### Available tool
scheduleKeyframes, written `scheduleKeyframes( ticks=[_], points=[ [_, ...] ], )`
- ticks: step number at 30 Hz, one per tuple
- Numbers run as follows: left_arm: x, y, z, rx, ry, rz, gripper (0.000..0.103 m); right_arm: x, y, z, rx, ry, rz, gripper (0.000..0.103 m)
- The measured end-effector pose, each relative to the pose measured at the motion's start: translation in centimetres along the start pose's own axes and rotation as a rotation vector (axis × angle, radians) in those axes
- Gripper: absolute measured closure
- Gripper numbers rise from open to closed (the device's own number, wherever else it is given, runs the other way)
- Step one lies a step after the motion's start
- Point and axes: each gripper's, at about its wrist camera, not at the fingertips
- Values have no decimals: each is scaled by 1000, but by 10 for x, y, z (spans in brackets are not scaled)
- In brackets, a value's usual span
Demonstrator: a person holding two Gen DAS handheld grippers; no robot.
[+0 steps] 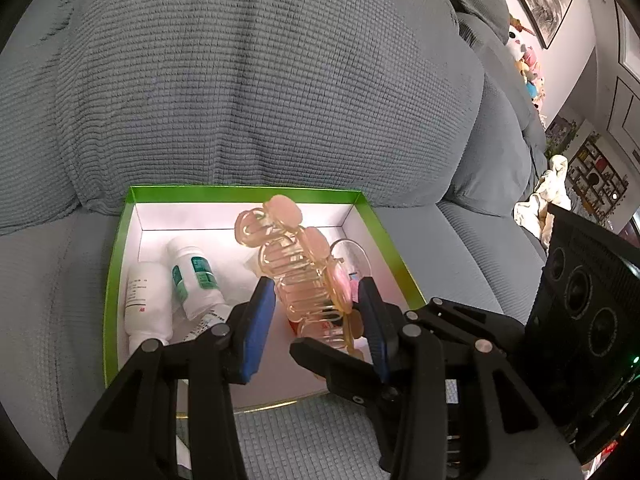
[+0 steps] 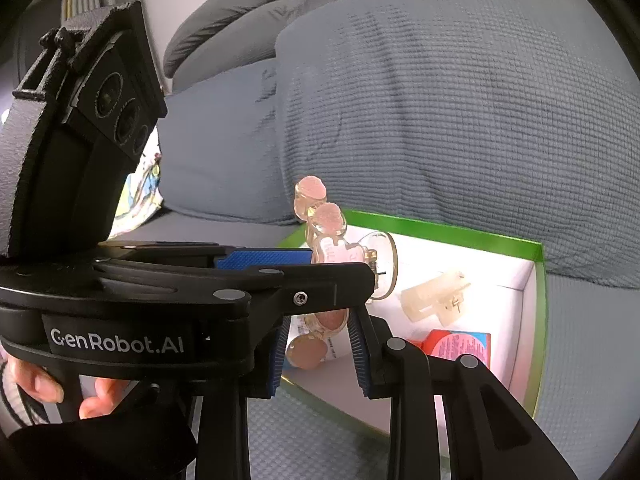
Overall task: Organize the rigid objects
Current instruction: 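Lower the vial strip into the box and open the right tool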
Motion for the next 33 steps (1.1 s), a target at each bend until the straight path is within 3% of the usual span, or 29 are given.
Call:
scheduleKeyframes(
  ticks=[33],
  points=[
    [-10, -35, -6, -53, 0, 2, 62, 21, -28, 1, -82, -25, 31, 72]
  ],
)
Point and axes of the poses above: each gripper's, at about its wrist camera, not at the fingertips, and y roughly against the way its jaws point, x to its right, z to its underside, and after that the axes turned 12 degrees about y, right-handed
